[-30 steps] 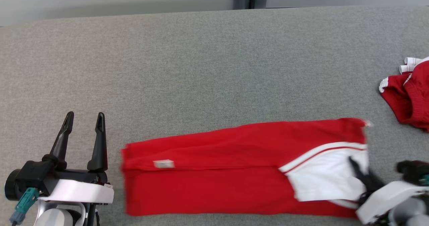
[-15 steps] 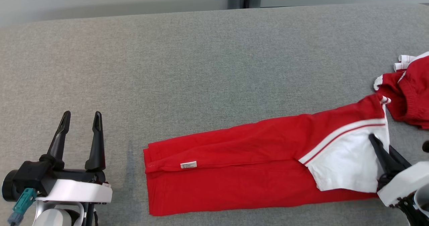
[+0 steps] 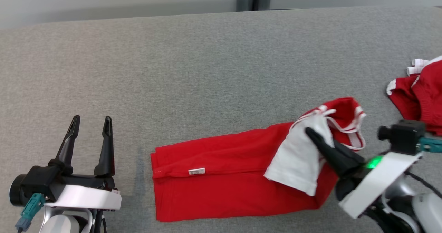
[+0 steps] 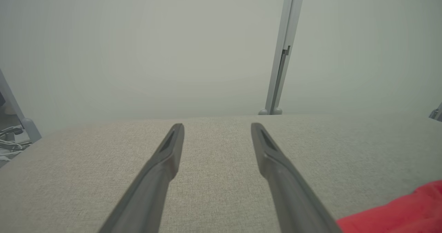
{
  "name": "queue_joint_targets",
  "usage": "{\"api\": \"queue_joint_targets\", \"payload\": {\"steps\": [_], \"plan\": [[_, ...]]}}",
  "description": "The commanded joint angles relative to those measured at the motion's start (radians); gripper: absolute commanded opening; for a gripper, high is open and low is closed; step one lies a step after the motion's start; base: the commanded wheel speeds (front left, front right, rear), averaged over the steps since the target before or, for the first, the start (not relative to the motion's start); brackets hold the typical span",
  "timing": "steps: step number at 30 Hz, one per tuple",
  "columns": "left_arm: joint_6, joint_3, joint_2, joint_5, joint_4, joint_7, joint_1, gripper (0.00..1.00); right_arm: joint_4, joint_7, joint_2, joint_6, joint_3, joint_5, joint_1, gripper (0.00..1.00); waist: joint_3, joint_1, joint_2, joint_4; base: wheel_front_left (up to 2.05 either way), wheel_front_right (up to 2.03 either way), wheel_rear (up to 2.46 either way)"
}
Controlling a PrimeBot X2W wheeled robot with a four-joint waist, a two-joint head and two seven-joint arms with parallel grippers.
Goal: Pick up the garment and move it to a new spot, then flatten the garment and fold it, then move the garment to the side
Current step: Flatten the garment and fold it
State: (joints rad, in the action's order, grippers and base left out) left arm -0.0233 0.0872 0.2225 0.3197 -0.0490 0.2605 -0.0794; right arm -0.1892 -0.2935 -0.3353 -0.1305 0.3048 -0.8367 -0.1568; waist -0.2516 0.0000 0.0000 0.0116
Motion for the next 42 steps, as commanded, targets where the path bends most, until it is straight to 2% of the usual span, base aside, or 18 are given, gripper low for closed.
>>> {"api": "queue_joint_targets", "payload": {"steps": [1,7,8,12,15,20,28,29,30,31,37,42], "plan": [[0.001,0.0,0.001,-0.001,-0.003,0.004,-0.016,1.0,-0.011,-0.015,0.021,-0.001,0.018,-0.012,-0.018,0.0,0.0,0.0,0.0,-0.012,0.0,0.0,0.0],[0.008,0.011,-0.015,0.003,-0.013,0.003,-0.029,1.0,0.045,-0.026,0.144,-0.001,0.135,0.01,-0.087,0.0,0.003,0.0,0.0,-0.051,0.0,0.0,0.0],[0.008,0.011,-0.015,0.003,-0.013,0.003,-0.029,1.0,0.045,-0.026,0.144,-0.001,0.135,0.01,-0.087,0.0,0.003,0.0,0.0,-0.051,0.0,0.0,0.0],[0.006,0.015,-0.026,-0.005,-0.026,0.003,-0.032,1.0,0.14,-0.005,0.217,-0.001,0.239,0.005,-0.134,0.0,0.01,0.0,0.0,-0.078,0.0,0.0,0.0],[0.011,0.018,-0.031,-0.009,-0.04,0.003,-0.028,1.0,0.227,0.031,0.249,-0.001,0.316,-0.013,-0.165,0.0,0.02,0.0,0.0,-0.099,0.0,0.0,0.0],[0.019,0.028,-0.038,-0.012,-0.049,0.003,-0.039,1.0,0.385,0.131,0.272,-0.001,0.422,-0.039,-0.232,0.0,0.02,0.0,0.0,-0.134,0.0,0.0,0.0],[0.031,0.022,-0.049,-0.019,-0.057,0.003,-0.059,1.0,0.584,0.275,0.281,-0.001,0.525,-0.107,-0.344,0.0,-0.005,0.0,0.0,-0.16,0.0,0.0,0.0],[0.033,0.019,-0.051,-0.02,-0.058,0.003,-0.058,1.0,0.596,0.287,0.281,-0.001,0.538,-0.113,-0.356,0.36,-0.007,0.0,0.0,-0.16,0.0,0.0,0.0],[0.032,0.016,-0.052,-0.021,-0.059,0.003,-0.057,1.0,0.609,0.299,0.282,-0.001,0.551,-0.118,-0.367,0.84,-0.009,0.0,0.0,-0.159,0.0,0.0,0.0],[0.033,0.013,-0.054,-0.022,-0.061,0.003,-0.056,1.0,0.616,0.308,0.281,-0.001,0.563,-0.127,-0.376,1.0,-0.009,0.0,0.0,-0.157,0.0,0.0,0.0],[0.041,-0.001,-0.062,-0.03,-0.068,0.003,-0.056,1.0,0.608,0.334,0.281,-0.001,0.655,-0.127,-0.423,1.0,-0.004,0.0,0.0,-0.142,0.0,0.0,0.0],[0.048,-0.013,-0.065,-0.036,-0.072,0.003,-0.056,1.0,0.588,0.324,0.281,-0.001,0.693,-0.045,-0.454,1.0,0.004,0.0,0.0,-0.129,0.0,0.0,0.0]]}}
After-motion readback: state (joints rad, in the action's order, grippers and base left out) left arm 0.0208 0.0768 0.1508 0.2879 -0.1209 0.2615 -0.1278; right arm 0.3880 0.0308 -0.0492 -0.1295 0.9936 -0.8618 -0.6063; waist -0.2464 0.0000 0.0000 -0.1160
